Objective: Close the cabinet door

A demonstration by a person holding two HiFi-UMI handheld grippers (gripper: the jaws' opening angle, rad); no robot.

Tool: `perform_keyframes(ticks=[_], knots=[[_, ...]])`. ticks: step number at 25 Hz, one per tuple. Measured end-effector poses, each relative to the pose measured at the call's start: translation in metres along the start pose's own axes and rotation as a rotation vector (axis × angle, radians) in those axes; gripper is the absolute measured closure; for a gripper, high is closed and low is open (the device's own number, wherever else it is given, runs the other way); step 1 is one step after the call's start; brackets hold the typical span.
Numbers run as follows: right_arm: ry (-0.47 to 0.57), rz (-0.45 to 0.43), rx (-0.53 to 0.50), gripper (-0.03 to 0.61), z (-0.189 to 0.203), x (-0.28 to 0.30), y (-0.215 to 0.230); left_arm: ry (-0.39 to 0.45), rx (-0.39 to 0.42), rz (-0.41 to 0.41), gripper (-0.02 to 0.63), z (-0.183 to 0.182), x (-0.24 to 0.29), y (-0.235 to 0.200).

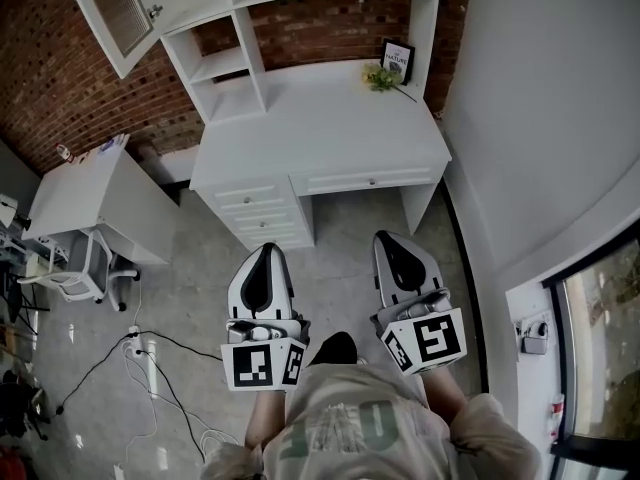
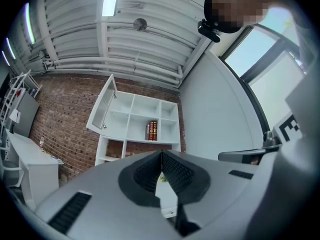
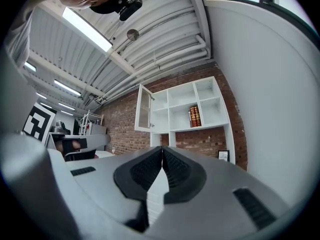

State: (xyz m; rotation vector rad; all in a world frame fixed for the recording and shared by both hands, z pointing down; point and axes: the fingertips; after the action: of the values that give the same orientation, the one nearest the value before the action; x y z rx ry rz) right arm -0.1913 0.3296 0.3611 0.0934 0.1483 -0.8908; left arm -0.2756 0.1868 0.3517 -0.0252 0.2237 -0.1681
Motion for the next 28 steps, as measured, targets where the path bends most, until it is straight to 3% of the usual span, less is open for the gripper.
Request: perform_keyframes(ticks=[6,12,18,28], knots=[[-0.001,0.024,0.027,0.561,0.003,0.014,0.027,0.01,-0.022,-0.003,0.6,0.01,0.025,-0.006],[0.024,0.051,-0.023,0.561,0.015,0.075,0.054,0.046,-0.061,0.053,0.6,0.034,0.1,-0.027],[0.044,0.048,-0.069,0.561,0.018,0.179,0.074,0.052,-0.057,0.123,0.6,0.045,0.205,-0.059],[0.056,0.062,-0.044,0.561,0.025,0.388,0.113,0.054,-0.06,0.176,0.6,0.046,0.397,-0.157]])
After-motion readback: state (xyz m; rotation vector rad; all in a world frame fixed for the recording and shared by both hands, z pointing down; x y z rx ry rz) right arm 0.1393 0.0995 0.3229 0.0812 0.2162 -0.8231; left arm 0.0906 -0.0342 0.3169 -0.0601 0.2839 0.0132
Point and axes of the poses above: the fingertips, and each gripper's own axes: x forward along the fingers, y to its right, z out of its underside, and after that the axes turned 1 degree about z, right-handed
